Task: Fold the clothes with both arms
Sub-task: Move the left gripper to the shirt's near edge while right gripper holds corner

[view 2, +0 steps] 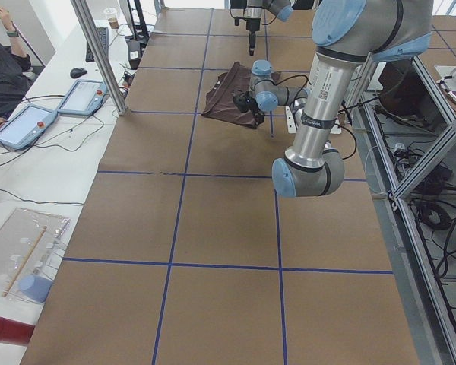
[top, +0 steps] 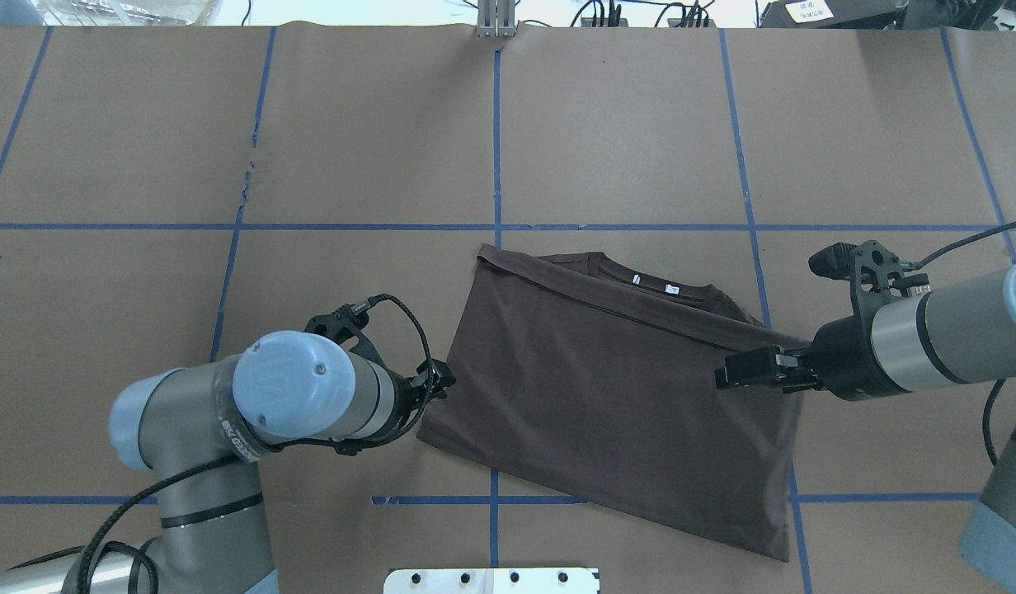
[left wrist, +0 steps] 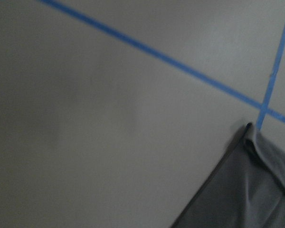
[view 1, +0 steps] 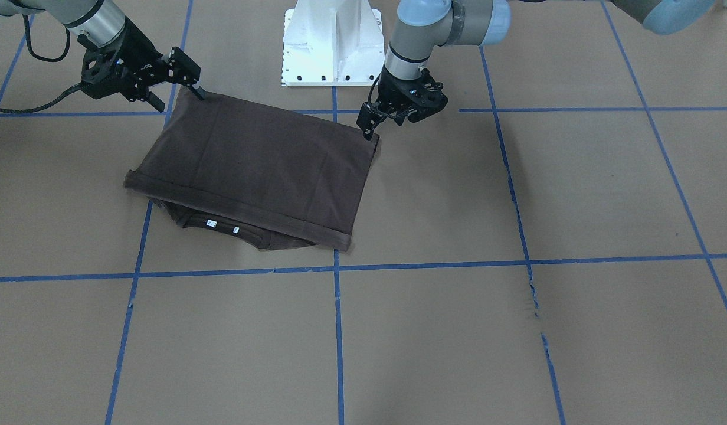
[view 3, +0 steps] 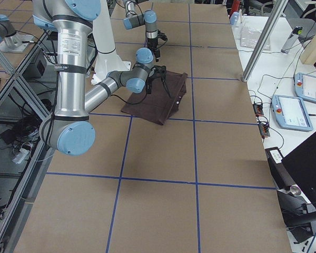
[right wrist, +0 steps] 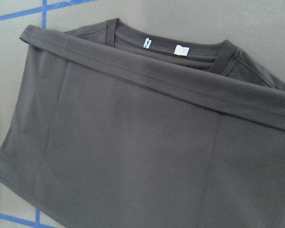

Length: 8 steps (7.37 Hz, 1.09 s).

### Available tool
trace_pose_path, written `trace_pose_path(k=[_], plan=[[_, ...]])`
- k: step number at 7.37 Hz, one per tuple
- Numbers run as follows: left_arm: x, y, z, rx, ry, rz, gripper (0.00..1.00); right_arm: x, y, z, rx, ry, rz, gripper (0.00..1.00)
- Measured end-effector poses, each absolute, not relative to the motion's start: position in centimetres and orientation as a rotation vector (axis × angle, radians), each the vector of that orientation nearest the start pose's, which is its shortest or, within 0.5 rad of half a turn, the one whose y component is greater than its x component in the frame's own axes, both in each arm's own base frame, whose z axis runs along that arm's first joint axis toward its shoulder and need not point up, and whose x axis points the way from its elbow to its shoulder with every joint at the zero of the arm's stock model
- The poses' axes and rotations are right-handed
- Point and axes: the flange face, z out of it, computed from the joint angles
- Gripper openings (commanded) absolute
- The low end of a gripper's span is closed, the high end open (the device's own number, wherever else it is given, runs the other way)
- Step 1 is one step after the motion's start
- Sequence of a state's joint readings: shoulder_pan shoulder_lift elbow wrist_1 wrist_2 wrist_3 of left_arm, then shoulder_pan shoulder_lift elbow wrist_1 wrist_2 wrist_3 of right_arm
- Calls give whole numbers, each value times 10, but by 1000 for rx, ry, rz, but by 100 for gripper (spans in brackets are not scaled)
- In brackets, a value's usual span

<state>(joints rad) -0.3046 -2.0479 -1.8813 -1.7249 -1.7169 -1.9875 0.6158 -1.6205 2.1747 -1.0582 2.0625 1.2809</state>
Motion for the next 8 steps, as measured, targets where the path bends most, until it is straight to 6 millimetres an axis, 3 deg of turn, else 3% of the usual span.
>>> trace_pose_path(k=[3, 5, 8], plan=[[573, -293, 252, -167, 910, -629, 86, -315, -335, 328, 77, -1143, 36, 100], [581, -296, 255, -157, 900, -635, 74, -315, -337, 329, 77, -1142, 38, 100], [586, -297, 255, -154, 898, -632, 1, -314, -339, 330, 78, -1139, 42, 100]])
